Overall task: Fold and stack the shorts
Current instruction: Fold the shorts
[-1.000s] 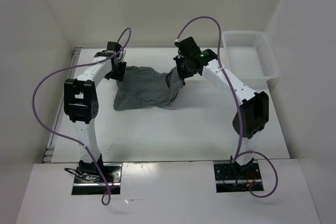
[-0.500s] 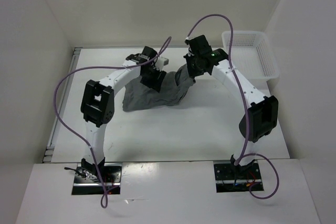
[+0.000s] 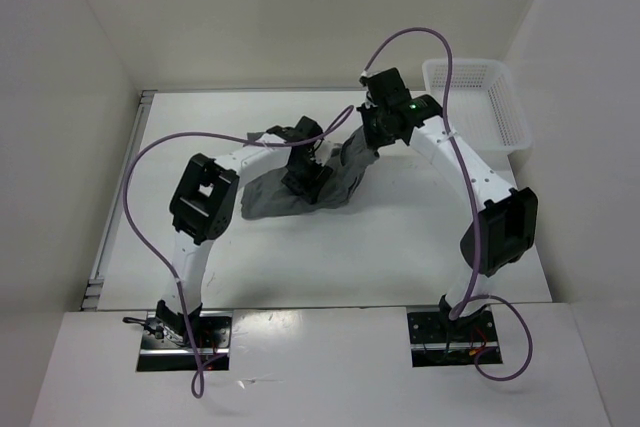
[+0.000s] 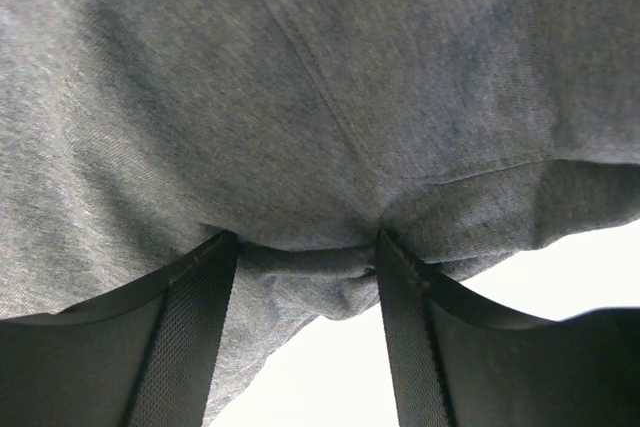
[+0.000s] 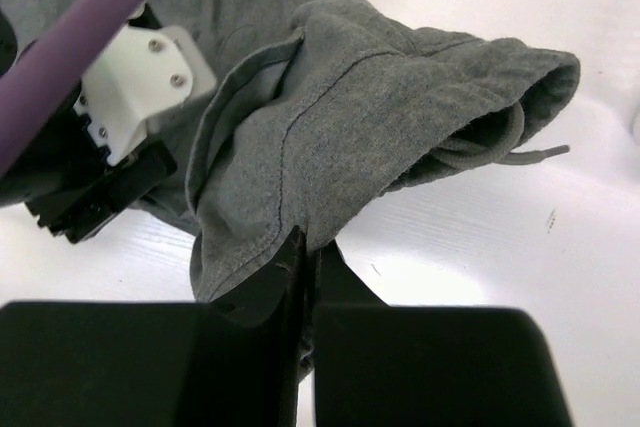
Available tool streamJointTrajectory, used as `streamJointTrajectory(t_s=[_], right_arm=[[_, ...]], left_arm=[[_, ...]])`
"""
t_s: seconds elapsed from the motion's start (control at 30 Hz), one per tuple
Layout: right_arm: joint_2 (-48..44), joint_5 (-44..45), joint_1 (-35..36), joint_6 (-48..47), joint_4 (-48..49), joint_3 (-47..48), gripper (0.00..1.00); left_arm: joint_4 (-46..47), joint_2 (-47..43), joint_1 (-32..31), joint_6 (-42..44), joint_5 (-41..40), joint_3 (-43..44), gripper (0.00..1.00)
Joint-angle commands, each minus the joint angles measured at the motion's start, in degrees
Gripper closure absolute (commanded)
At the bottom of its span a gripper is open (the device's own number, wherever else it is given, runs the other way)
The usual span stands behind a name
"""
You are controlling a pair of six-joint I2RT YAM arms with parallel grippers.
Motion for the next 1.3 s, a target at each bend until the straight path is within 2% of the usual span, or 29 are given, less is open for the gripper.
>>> streamJointTrajectory(t_s=[0.0,0.13,0.23,0.33,0.5,0.67,0.83,0.93,0.97,1.07,1.1,1.27], right_arm=[[-4.3,1.6,-1.9,-0.6,2.5,0.2,1.0],[-4.8,1.1,-3.0,-1.7,2.5,0.2,1.0],[-6.0,-1.5,-3.0,-2.6,2.5,0.2,1.0],[-6.0,-1.5,-3.0,-3.2,2.5,0.2,1.0],[-6.6,-1.4,-3.0,-4.4,2.5,0.7,1.0],[-4.3,-4.0,0.1,-6.5,2.5,4.0,1.0],[1.8,-3.4,5.1,-9.2,0.9,10.7,1.0],[6.7,-3.4,9.2,-11.0,-0.4,15.6,1.0],[8.2,-3.4,10.2,-11.8,-0.4,16.9,1.0],[14.9,-3.4,14.0,-11.8,-1.6,22.1,1.0],[16.8,-3.4,15.0,-11.8,-1.6,23.4,1.0],[29.3,-5.5,19.6,-11.8,-1.6,32.7,1.0]], left_arm=[[-1.5,-0.2,-1.5,0.2,2.4,-1.7,0.34],[-5.0,-3.9,2.3,0.2,8.5,3.7,0.31],[-5.5,-6.9,8.2,0.2,13.2,5.5,0.28],[-5.5,-8.7,14.7,0.2,12.6,3.8,0.26],[-4.1,-5.7,23.1,0.2,5.6,1.1,0.26],[-1.1,-2.5,24.9,0.2,5.0,-1.2,0.26],[-0.6,-1.2,24.9,0.2,9.7,-1.8,0.26],[-0.6,1.6,24.9,0.2,9.1,-1.8,0.34],[-0.6,2.7,24.9,0.2,9.1,-1.8,0.44],[-0.6,4.0,24.9,0.2,9.9,-1.8,0.64],[-0.6,4.1,24.9,0.2,9.9,-1.8,0.73],[-0.6,5.1,25.4,0.2,11.9,-1.8,0.75]])
